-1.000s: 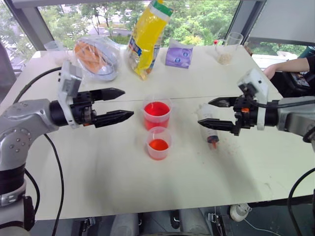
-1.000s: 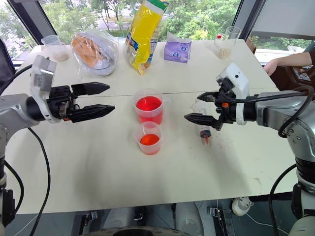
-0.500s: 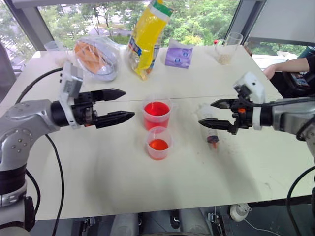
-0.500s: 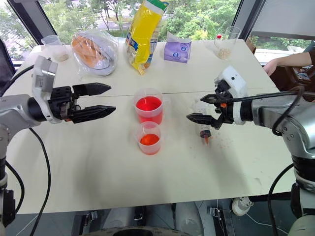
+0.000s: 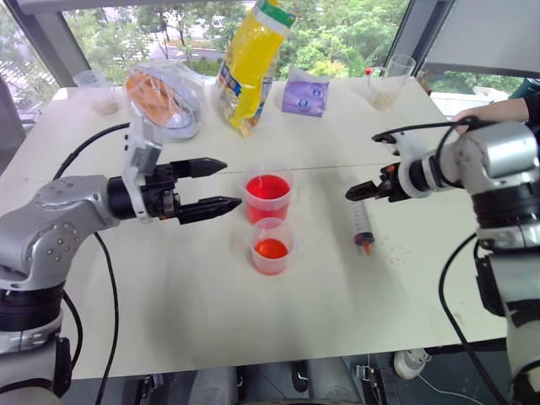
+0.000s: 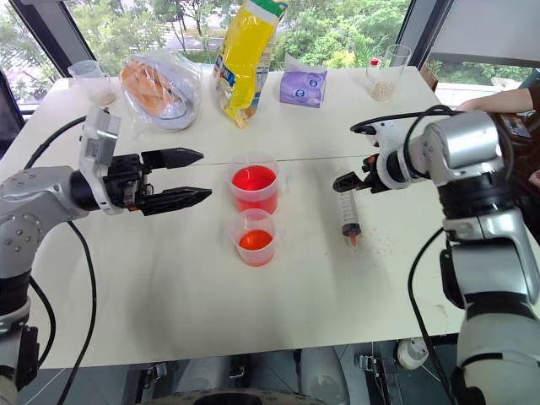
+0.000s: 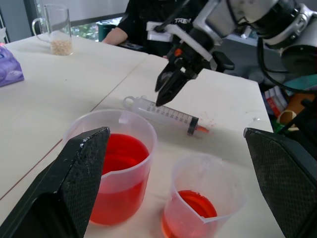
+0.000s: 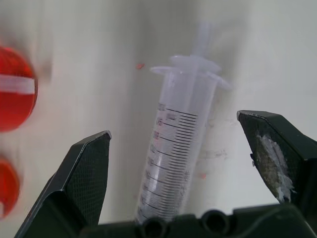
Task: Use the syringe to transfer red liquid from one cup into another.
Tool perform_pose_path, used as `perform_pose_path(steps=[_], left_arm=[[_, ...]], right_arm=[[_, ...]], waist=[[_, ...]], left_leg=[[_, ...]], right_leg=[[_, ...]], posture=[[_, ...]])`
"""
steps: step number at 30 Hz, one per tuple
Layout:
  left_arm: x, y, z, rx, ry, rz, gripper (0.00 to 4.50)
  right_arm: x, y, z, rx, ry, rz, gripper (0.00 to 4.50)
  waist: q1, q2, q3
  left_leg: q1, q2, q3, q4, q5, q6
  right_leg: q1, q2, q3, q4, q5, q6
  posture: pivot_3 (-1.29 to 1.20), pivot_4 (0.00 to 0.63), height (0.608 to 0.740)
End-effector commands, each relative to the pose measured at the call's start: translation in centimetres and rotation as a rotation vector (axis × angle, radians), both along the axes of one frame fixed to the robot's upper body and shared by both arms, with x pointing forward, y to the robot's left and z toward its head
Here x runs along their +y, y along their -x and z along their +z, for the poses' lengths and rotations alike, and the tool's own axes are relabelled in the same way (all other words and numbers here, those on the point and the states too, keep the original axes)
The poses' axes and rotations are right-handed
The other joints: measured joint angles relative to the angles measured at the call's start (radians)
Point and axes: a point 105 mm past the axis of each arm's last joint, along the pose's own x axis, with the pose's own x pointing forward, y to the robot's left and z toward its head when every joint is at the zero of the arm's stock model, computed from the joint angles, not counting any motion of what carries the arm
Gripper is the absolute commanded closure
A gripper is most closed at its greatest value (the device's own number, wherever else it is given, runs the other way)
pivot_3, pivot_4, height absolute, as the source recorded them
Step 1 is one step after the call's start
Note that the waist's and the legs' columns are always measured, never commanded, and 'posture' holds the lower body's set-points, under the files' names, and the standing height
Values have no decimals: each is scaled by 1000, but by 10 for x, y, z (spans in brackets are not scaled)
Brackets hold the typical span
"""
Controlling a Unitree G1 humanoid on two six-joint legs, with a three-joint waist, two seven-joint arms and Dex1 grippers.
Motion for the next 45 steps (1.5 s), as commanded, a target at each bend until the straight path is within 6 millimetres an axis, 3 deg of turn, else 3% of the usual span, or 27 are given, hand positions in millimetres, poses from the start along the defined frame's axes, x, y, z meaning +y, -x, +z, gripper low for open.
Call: perform_pose_path(steps=[1, 6, 14, 15, 16, 20, 21, 24, 29, 31, 35, 37, 40, 42, 45], left_arm=[[-1, 4, 7, -59, 7, 6, 0], [-1, 6, 3, -63, 11, 26, 0], [-1, 8, 0, -71, 14, 48, 0], [-1, 8, 0, -71, 15, 51, 0], [-1, 8, 0, -72, 16, 54, 0], [-1, 8, -1, -75, 16, 58, 0], [-1, 7, -1, -77, 16, 59, 0], [0, 6, 0, -81, 13, 59, 0], [3, 2, 4, -93, 5, 57, 0], [6, 0, 7, -98, 4, 58, 0], [11, -5, 19, -110, 25, 54, 0], [11, -8, 23, -112, 32, 51, 0], [9, -11, 29, -116, 39, 36, 0], [9, -13, 33, -121, 40, 29, 0], [8, -16, 39, -129, 37, 22, 0]], right_arm=[[-3, -6, 0, 24, 23, -42, 33], [2, -14, -20, 76, 57, -48, 33], [14, -23, -34, 97, 92, -21, 33], [14, -23, -36, 101, 102, -14, 556], [15, -23, -38, 107, 107, -9, 808], [16, -20, -42, 125, 119, 9, 2817], [17, -20, -42, 129, 119, 14, 3080], [20, -18, -39, 130, 111, 24, 3092], [32, -19, 5, -1, 33, 60, 3092], [40, -23, 33, -169, 7, 129, 3092], [69, -19, 110, -543, -236, 243, 3092], [75, -15, 136, -676, -320, 255, 3092], [100, 7, 172, -897, -495, 389, 3092], [117, 22, 182, -1000, -603, 469, 3092], [137, 32, 177, -1077, -710, 533, 3092]], waist=[[3, 0, 0], [0, 0, 0], [-6, 0, 0], [-6, 0, 0], [-6, 0, 0], [-7, 0, -1], [-7, 0, -1], [-7, 0, -1], [-5, 1, 0], [-2, 1, 0], [1, 1, 0], [1, 1, 0], [0, 1, 0], [-1, 1, 0], [-3, 1, 0]], left_leg=[[0, 0, 0, 0, 0, 0], [0, 0, 0, 0, 0, 0], [1, 0, 0, 0, 0, 0], [1, 0, 0, 0, 0, 0], [2, 0, 0, 0, 0, 0], [2, 0, 0, 0, 0, 0], [2, 0, 0, 0, 0, 0], [2, 0, 0, 0, 0, 0], [1, 0, 0, 0, 0, 0], [0, 0, 0, 0, 0, 0], [0, 0, -1, 0, 0, 0], [0, 0, -1, 0, 0, 0], [0, 0, -1, 0, 0, 0], [0, 0, -1, -1, 0, 0], [0, 0, -1, -1, 0, 0]], right_leg=[[0, 0, 0, 0, 0, 0], [0, -1, 0, 0, 0, 0], [1, 0, 0, 1, 0, 0], [1, 0, 0, 1, 0, 0], [1, 0, 0, 1, 0, 0], [1, 0, 0, 1, 0, 0], [1, 0, 0, 1, 0, 0], [1, 0, 0, 1, 0, 0], [0, 0, 0, 1, 0, 0], [0, 0, 0, 1, 0, 0], [0, 0, -1, 0, 0, 0], [0, 0, -1, 0, 0, 0], [0, 0, -2, 0, 0, 0], [0, 0, -2, 1, 0, 0], [0, 0, -2, 1, 0, 0]], posture=[[0, 150, 740], [0, 150, 740], [0, 150, 740], [0, 150, 740], [0, 150, 740], [0, 150, 740], [0, 150, 740], [0, 150, 740], [0, 150, 740], [0, 150, 740], [0, 150, 740], [0, 150, 740], [0, 150, 740], [0, 150, 740], [0, 150, 740]])
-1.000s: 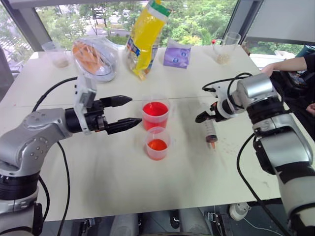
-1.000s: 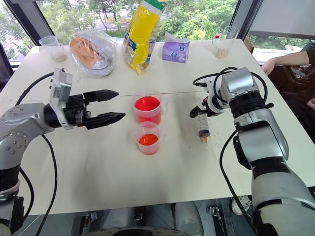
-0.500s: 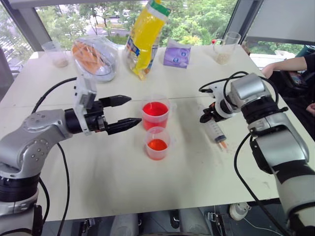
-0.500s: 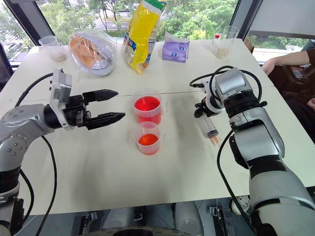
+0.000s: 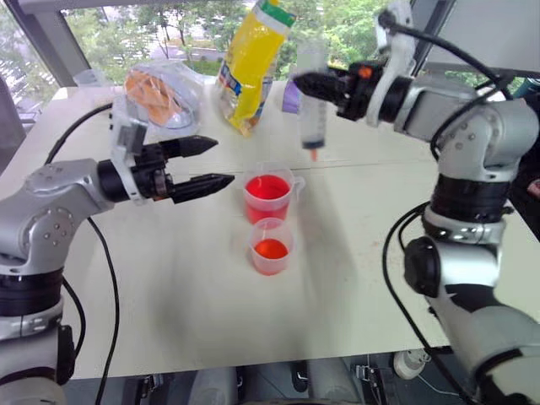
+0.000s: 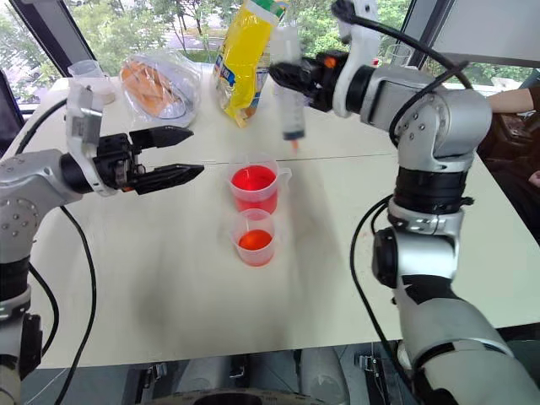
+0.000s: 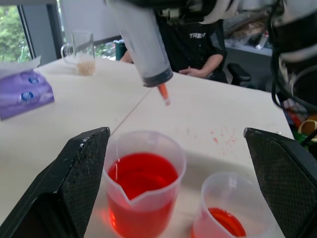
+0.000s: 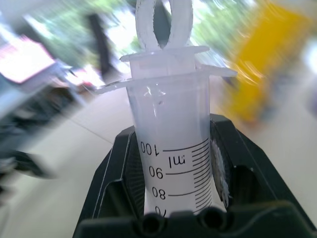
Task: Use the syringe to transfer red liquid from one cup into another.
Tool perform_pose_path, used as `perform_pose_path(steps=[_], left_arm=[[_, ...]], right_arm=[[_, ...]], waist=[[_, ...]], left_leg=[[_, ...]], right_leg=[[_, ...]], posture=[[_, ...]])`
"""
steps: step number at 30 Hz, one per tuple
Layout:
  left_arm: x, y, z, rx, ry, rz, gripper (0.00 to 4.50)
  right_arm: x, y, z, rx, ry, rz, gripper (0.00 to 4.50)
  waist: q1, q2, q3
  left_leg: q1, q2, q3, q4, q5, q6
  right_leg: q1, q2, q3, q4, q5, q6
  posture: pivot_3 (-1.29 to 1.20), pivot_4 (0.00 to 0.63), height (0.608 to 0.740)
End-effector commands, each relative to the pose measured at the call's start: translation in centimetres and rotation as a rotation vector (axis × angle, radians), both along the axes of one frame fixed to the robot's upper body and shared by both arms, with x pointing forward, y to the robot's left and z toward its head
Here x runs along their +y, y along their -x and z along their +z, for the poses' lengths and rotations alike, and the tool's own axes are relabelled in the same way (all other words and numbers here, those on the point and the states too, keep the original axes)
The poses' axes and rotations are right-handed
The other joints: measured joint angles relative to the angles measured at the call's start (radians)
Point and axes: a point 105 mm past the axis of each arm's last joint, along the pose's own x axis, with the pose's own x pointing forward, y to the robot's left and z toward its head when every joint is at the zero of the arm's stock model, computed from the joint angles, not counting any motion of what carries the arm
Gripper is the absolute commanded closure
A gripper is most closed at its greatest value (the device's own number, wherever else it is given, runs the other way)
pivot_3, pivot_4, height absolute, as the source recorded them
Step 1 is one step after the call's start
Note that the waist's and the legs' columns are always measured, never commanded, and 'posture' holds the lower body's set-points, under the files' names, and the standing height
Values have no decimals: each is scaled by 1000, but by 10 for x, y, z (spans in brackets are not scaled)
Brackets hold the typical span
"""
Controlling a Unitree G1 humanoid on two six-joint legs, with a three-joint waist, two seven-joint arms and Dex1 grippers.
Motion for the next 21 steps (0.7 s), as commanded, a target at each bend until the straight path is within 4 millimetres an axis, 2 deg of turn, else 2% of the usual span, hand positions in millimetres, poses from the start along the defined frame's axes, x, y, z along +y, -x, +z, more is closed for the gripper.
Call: perform_pose_path(steps=[1, 8, 13, 17, 21], left_arm=[[1, 0, 11, -32, -7, -7, 0], [-1, 0, 18, -47, -13, -5, 0], [-4, -11, 21, -64, -7, 37, 0], [-11, -25, 25, -85, -6, 68, 0], [-20, -39, 27, -101, -2, 98, 0]], right_arm=[[10, 14, 9, -130, -106, 60, 3092], [30, 6, -43, -157, -125, 66, 3092], [36, 3, -79, -168, -88, 42, 3092], [40, 4, -96, -171, -58, 32, 3092], [42, 6, -103, -188, -29, 31, 3092]], waist=[[0, 0, 0], [0, 0, 0], [-1, 0, 0], [0, 0, 0], [2, 0, 0]], left_leg=[[0, 0, 0, 0, 0, 0], [0, 0, 0, 0, 0, 0], [0, 0, 0, 0, 0, 0], [1, 0, 0, 0, 0, -1], [1, -1, 0, 0, 1, -1]], right_leg=[[0, 0, 0, 0, 0, 0], [0, -1, 0, 0, 0, 0], [0, 0, 0, 0, 0, 0], [0, 0, 0, 1, 0, 0], [1, 0, 0, 0, 0, 0]], posture=[[0, 150, 740], [0, 150, 740], [0, 150, 740], [0, 150, 740], [0, 150, 740]])
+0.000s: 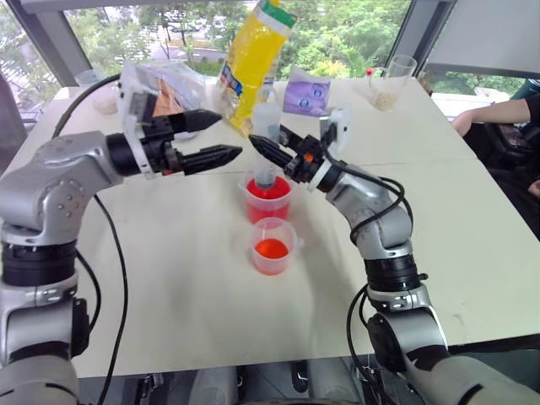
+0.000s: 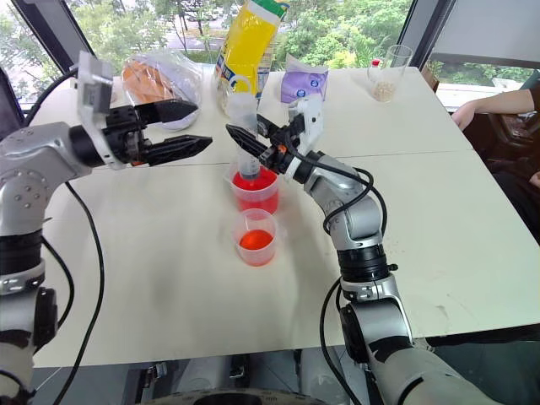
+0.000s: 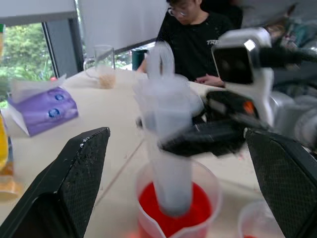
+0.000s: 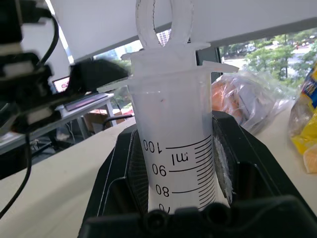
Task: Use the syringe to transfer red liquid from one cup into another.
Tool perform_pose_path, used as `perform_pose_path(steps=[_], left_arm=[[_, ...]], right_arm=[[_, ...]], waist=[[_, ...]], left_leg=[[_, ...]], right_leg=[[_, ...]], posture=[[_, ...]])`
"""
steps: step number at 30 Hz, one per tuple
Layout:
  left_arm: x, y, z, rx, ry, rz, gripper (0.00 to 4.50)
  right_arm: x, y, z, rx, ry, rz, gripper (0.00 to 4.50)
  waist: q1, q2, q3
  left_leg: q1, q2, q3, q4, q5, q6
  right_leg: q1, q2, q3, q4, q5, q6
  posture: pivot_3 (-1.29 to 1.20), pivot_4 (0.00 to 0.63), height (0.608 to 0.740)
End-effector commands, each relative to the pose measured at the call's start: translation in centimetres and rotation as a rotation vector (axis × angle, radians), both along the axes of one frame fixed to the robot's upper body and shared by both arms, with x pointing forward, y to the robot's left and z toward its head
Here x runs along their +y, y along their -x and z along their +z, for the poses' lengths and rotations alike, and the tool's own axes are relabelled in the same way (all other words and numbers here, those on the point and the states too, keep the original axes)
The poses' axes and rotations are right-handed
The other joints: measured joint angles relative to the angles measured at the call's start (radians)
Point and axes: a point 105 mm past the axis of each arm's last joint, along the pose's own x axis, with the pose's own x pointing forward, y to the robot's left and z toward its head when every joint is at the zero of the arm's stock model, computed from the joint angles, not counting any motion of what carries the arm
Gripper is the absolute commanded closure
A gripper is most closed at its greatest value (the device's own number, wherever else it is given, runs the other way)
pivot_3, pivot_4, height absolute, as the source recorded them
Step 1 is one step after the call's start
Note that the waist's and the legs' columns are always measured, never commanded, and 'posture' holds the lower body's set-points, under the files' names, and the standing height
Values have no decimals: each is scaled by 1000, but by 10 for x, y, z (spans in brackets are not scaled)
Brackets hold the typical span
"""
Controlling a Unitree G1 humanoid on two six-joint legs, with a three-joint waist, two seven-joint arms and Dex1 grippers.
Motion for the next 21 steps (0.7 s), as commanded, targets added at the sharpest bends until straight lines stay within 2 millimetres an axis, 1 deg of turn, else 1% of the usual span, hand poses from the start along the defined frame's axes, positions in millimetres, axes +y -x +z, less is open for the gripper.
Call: perform_pose_path(steps=[1, 6, 10, 13, 16, 21], left_arm=[[-6, -8, 12, -63, 2, 24, 0], [-21, -17, 18, -75, 18, 2, 0], [-26, -21, 17, -69, 24, -2, 0], [-27, -21, 18, -65, 30, -15, 0], [-28, -19, 18, -59, 31, -27, 849], [-27, -16, 16, -50, 27, -46, 3427]], right_arm=[[1, 5, 9, -74, 6, 3, 3092], [3, 6, 6, -87, 30, -1, 3092], [3, 6, 4, -95, 46, -3, 3092], [4, 6, 3, -95, 48, -2, 3092], [3, 5, 3, -94, 50, -4, 3092], [3, 4, 4, -96, 52, -6, 3092]], waist=[[-2, 0, 0], [-2, 0, 0], [-4, 0, 0], [-4, 0, 0], [-3, 0, 0], [-2, 0, 0]], left_leg=[[0, 0, 0, 0, 0, 0], [0, 0, 0, 0, 0, 0], [0, 0, 0, 0, 0, 0], [0, 0, 0, 0, 0, 0], [0, 0, 0, 0, 0, 0], [0, 0, 0, 0, 0, 0]], right_leg=[[0, 0, 0, 0, 0, 0], [0, 0, 0, 0, 0, 0], [0, 0, 0, 0, 0, 0], [0, 0, 0, 0, 0, 0], [0, 0, 0, 0, 0, 0], [0, 0, 0, 0, 0, 0]], posture=[[0, 150, 740], [0, 150, 740], [0, 150, 740], [0, 150, 740], [0, 150, 740], [0, 150, 740]])
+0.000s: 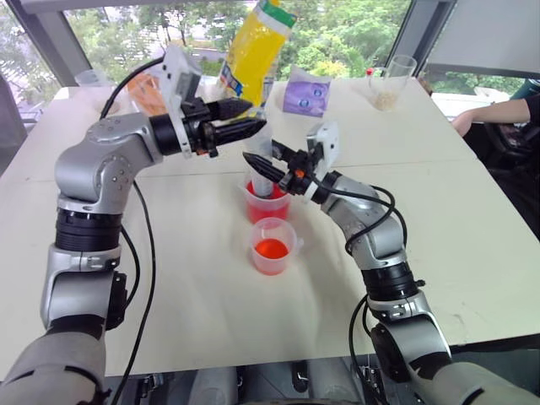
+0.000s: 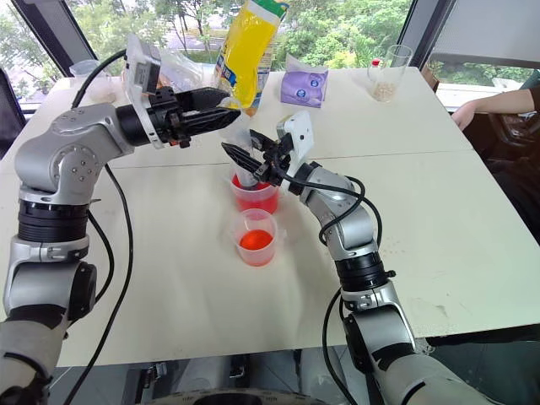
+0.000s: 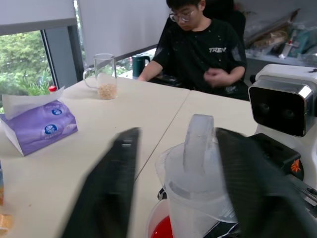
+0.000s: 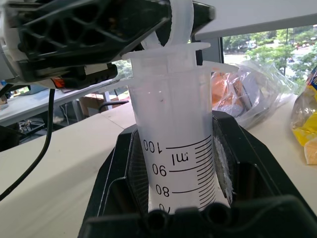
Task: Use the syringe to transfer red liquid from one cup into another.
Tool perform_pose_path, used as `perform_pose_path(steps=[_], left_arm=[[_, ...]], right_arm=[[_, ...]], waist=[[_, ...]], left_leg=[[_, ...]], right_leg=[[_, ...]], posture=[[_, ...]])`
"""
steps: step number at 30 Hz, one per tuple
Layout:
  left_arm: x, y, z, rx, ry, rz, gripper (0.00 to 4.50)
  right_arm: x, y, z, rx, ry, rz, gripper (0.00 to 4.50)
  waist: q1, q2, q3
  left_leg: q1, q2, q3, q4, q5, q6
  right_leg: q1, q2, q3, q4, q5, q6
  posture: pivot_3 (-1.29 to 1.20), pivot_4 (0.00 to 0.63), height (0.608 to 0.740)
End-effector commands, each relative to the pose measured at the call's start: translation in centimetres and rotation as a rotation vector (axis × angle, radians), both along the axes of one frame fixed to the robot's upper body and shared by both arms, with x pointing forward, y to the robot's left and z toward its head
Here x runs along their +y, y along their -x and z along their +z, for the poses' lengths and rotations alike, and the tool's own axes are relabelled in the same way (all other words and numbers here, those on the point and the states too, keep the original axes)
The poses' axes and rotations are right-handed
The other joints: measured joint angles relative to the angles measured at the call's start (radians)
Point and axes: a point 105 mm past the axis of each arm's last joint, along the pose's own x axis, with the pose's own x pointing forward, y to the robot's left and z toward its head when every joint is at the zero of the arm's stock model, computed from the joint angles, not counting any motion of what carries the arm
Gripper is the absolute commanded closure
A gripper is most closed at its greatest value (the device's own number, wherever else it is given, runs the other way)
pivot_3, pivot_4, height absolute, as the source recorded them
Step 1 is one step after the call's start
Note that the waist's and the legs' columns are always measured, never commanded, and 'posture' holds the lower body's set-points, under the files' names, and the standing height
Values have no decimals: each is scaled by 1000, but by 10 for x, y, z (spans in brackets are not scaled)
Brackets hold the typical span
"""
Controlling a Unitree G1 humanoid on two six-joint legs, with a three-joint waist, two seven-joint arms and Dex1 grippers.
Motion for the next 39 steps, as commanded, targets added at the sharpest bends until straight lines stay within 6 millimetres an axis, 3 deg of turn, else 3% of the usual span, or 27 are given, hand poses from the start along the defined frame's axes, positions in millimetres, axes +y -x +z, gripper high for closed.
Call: perform_pose_path(steps=[1, 2, 3, 9, 26, 39], left_arm=[[0, 8, 15, -55, 8, -27, 3958], [-1, 10, 14, -52, 2, -38, 4397], [-2, 11, 13, -49, -2, -48, 4467], [-5, 13, 19, -76, -8, -71, 4467], [2, 5, 62, -198, 59, -18, 4467], [3, 4, 68, -220, 67, -6, 4467]], right_arm=[[1, 3, 12, -54, -11, 7, 3092], [1, 2, 12, -55, -9, 6, 3092], [1, 2, 12, -53, -6, 7, 3092], [0, 0, 5, -25, 15, 8, 3092], [2, 0, -21, 64, 71, 35, 3092], [3, 3, -23, 74, 73, 39, 3092]], waist=[[0, 0, 0], [0, 0, 0], [0, 0, 0], [-1, 0, 0], [0, 0, 0], [0, 0, 0]], left_leg=[[0, 0, 0, 0, 0, 0], [0, 0, 0, 0, 0, 0], [0, 0, 0, 0, 0, 0], [0, 0, 0, 0, 0, 0], [0, 0, 0, 0, 0, 0], [0, 0, 0, 0, 0, 0]], right_leg=[[0, 0, 0, 0, 0, 0], [0, 0, 0, 0, 0, 0], [0, 0, 0, 0, 0, 0], [0, 0, 0, 0, 0, 0], [0, 0, 0, 0, 0, 0], [0, 0, 0, 0, 0, 0]], posture=[[0, 150, 740], [0, 150, 740], [0, 150, 740], [0, 150, 740], [0, 150, 740], [0, 150, 740]])
